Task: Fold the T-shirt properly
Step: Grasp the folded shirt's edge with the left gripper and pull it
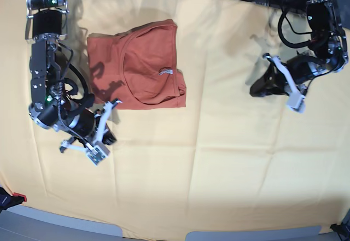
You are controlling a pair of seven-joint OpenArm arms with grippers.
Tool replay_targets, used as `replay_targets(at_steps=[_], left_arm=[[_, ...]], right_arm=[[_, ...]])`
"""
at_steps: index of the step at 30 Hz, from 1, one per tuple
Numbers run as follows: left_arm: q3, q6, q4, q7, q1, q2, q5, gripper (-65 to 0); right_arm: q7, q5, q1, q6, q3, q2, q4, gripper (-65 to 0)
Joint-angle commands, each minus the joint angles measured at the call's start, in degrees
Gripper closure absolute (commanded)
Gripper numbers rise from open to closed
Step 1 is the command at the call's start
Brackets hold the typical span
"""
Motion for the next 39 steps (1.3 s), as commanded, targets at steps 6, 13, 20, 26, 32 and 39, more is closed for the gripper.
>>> replay_targets(at_steps=[6,13,20,26,32,39], left_arm=[[14.9,-0.5,9.4,-5.4,-1.4,-1.6,10.1,0.0],[31.4,-0.5,13.1,-6.4,-3.8,-1.5,19.2,0.0],[43.4,-0.5,13.1,-9.4,-4.8,-1.2,25.9,0.0],[49.8,-0.5,13.1,-11.9,-6.0,-0.7,31.0,0.0],[50.4,-0.5,11.5,-13.2,-7.5,2.5,31.9,0.0],[51.1,-0.5,3.0,-13.3,-12.2,4.8,30.0,0.0]], right_arm=[[0.9,3.4,-2.4,2.1,0.6,5.3,0.9,0.0],[-1.4,8.2,-6.1,5.1,0.6,8.3,0.9,0.0],[1.5,8.3,-6.9,7.5,0.4,8.6,-0.6,0.0],[3.1,7.9,-4.3,7.6,0.3,8.6,-6.0,0.0],[3.3,8.9,-3.4,7.6,0.3,8.6,-10.2,0.0],[2.2,11.2,-3.5,7.6,-1.2,8.6,-11.1,0.0]])
